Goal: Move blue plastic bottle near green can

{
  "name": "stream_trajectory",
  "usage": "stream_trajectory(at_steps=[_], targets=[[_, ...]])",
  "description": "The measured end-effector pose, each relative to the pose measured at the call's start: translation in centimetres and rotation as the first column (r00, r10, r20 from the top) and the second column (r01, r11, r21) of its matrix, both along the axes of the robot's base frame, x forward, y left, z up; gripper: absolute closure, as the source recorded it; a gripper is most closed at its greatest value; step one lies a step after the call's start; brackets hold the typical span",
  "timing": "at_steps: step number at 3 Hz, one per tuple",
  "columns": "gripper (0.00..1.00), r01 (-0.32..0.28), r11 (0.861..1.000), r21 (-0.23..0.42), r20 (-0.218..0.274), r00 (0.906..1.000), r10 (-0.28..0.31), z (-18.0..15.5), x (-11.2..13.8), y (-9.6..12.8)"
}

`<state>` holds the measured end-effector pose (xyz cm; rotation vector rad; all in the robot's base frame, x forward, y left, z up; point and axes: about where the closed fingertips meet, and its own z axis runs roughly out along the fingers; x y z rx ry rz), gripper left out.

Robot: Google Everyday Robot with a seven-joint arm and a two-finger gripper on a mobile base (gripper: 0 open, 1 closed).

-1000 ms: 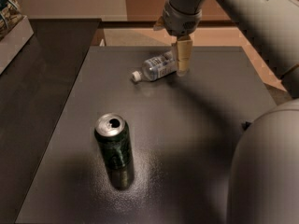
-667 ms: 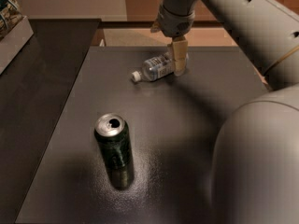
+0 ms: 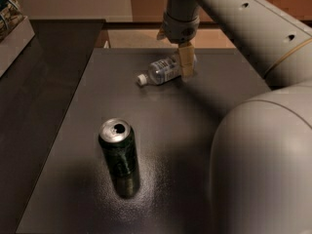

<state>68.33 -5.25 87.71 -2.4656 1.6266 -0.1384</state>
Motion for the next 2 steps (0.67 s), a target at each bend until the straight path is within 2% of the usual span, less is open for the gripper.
stream_trajectory(at_steps=[1, 2], targets=[[0.00, -0.012, 1.000, -0.015, -0.015, 0.9998, 0.012, -0.68, -0.01, 0.14], [0.18, -0.021, 0.999, -0.039, -0.031, 0.9993, 0.020, -1.26, -0.09, 0.16]])
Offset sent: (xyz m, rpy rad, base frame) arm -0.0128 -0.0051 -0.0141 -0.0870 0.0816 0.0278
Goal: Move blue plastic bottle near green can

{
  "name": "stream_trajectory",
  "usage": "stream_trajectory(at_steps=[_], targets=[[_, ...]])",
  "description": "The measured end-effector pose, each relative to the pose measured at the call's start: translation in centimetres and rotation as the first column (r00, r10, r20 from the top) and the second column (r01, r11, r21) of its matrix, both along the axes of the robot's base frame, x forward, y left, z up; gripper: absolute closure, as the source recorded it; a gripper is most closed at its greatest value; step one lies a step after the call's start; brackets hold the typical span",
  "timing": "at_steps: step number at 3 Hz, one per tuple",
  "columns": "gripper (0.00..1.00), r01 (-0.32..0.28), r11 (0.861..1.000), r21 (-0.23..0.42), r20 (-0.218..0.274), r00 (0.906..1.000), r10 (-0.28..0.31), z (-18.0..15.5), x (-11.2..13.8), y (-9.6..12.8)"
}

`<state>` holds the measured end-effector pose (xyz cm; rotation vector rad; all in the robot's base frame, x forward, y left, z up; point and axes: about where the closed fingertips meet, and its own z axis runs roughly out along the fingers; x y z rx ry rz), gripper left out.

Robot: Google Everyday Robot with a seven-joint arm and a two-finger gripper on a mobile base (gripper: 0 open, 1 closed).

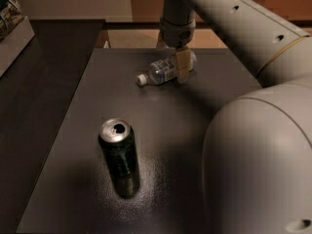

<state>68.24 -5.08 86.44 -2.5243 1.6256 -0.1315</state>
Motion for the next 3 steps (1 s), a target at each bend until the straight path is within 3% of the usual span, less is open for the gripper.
stream_trajectory(at_steps=[3], targets=[[0.87, -0.015, 1.000, -0.001, -0.020, 0.9997, 0.015, 0.9, -1.3, -0.5]])
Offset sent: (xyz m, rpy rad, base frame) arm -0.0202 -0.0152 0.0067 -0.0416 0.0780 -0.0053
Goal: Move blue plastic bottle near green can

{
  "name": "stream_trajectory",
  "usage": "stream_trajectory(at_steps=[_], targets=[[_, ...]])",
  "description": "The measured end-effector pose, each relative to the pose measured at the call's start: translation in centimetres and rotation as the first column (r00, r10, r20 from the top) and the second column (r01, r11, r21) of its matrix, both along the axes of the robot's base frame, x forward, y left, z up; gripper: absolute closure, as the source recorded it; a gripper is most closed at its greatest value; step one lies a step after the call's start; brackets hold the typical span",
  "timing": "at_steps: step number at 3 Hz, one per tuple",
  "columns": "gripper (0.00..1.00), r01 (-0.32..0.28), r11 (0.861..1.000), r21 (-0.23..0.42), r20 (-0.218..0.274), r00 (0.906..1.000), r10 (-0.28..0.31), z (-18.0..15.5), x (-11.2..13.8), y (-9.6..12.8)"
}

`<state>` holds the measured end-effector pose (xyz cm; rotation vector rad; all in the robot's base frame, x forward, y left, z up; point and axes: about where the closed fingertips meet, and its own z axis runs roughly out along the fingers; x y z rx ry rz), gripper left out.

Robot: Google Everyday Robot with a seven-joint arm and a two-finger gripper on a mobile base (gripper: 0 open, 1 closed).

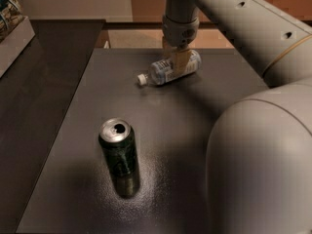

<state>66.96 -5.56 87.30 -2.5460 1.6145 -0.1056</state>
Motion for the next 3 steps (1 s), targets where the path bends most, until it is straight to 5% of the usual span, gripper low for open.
stream_trajectory(at_steps=[1, 3], targets=[[1.00, -0.023, 0.999, 0.036, 0.014, 0.9997, 0.023, 1.8, -2.3, -0.3], [1.00, -0.041, 0.995, 0.087, 0.028, 0.9988, 0.039, 3.7, -9.1, -0.3]])
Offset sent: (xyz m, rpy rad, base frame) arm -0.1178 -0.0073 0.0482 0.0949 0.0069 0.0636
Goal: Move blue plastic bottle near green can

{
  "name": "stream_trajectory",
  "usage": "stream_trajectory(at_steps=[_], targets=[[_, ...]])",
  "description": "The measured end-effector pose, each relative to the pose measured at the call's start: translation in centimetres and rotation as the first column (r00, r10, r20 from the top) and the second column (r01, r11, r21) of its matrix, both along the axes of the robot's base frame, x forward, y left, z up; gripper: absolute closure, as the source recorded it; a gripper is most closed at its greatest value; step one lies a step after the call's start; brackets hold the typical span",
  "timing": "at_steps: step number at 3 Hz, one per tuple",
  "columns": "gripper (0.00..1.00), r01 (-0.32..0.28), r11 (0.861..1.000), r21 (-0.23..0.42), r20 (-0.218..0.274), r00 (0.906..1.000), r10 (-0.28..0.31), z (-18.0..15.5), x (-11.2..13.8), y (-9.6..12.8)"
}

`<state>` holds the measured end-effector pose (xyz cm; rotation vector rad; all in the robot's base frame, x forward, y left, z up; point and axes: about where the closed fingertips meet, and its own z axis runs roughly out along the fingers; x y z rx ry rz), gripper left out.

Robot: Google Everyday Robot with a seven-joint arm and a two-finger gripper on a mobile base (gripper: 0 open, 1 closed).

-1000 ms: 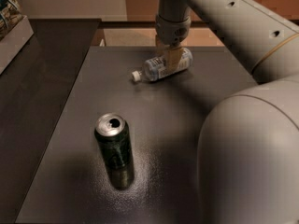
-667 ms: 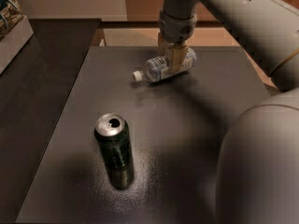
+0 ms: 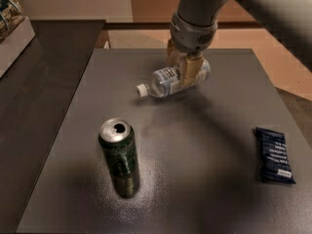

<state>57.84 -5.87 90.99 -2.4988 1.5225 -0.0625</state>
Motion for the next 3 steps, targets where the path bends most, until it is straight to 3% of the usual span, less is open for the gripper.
stream_trajectory(at_steps=[3], targets=[[1.00, 0.002, 0.999, -0.043, -0.026, 0.9997, -0.003, -4.1, -7.5, -1.3]])
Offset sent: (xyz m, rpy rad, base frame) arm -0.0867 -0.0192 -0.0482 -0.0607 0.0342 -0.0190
